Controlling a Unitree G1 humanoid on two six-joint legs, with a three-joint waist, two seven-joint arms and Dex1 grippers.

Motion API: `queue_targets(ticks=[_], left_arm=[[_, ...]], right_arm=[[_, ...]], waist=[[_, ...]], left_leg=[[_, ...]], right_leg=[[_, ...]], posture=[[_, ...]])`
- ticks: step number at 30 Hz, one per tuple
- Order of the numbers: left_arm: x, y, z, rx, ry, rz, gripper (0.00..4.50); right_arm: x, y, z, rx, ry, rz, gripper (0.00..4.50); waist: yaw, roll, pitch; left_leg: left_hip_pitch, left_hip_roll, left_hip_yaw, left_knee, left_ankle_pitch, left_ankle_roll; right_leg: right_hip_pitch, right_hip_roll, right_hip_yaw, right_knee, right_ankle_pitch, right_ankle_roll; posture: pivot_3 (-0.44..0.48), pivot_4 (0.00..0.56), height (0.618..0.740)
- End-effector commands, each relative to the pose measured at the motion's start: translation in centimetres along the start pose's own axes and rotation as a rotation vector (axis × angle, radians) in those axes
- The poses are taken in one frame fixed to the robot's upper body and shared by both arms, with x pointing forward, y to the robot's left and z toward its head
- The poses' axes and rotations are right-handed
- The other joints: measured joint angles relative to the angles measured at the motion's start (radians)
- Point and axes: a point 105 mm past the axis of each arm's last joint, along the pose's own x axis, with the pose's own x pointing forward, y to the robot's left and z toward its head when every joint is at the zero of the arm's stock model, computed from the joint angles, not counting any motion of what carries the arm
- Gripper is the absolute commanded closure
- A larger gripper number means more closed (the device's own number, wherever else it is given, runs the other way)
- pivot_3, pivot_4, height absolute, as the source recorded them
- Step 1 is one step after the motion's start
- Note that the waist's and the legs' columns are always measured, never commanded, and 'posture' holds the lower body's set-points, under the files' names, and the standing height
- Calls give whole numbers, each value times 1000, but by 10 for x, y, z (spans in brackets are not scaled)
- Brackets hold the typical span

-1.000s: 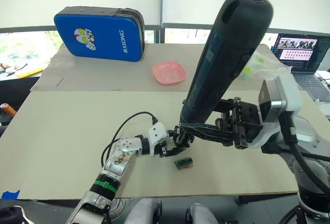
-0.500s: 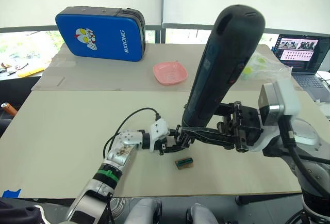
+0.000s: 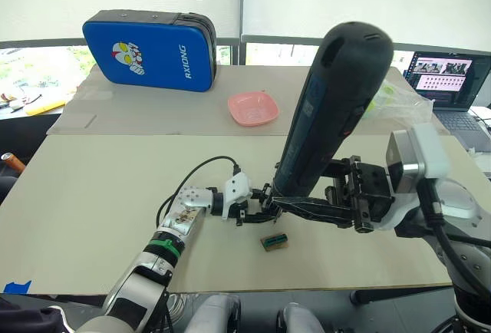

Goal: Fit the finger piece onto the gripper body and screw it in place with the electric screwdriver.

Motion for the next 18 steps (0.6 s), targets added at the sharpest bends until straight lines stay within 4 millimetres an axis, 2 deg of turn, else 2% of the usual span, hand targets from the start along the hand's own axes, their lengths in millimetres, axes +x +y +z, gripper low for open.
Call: queue_targets(ticks=[1, 2, 7, 11, 18], left_arm=[[-8, 3, -12, -32, 48, 55, 380], [-11, 4, -10, -35, 41, 62, 42], [-23, 0, -7, -26, 27, 90, 42], [-30, -12, -3, -34, 16, 103, 42], [-18, -27, 4, -39, 0, 158, 42]], right_arm=[[0, 5, 15, -54, -40, 22, 2597], [0, 5, 15, -53, -40, 24, 2597], [0, 4, 17, -53, -41, 27, 2597], [2, 2, 20, -54, -42, 25, 2597], [5, -1, 22, -49, -48, 24, 2597]], waist=[[-3, 0, 0], [-4, 0, 0], [-16, 0, 0], [-32, 0, 0], [-26, 0, 0]], left_leg=[[0, 0, 0, 0, 0, 0], [0, 0, 0, 0, 0, 0], [0, 0, 0, -1, -1, 1], [0, 0, 0, -2, -1, 2], [0, 0, 0, -2, -2, 2]], right_leg=[[0, 0, 0, 0, 0, 0], [0, 0, 0, -1, 1, 0], [-1, 1, 0, -2, 1, 0], [-2, 1, 0, -2, 1, 0], [-1, 0, 0, -4, 1, 1]], posture=[[0, 150, 740], [0, 150, 740], [0, 150, 740], [0, 150, 740], [0, 150, 740]])
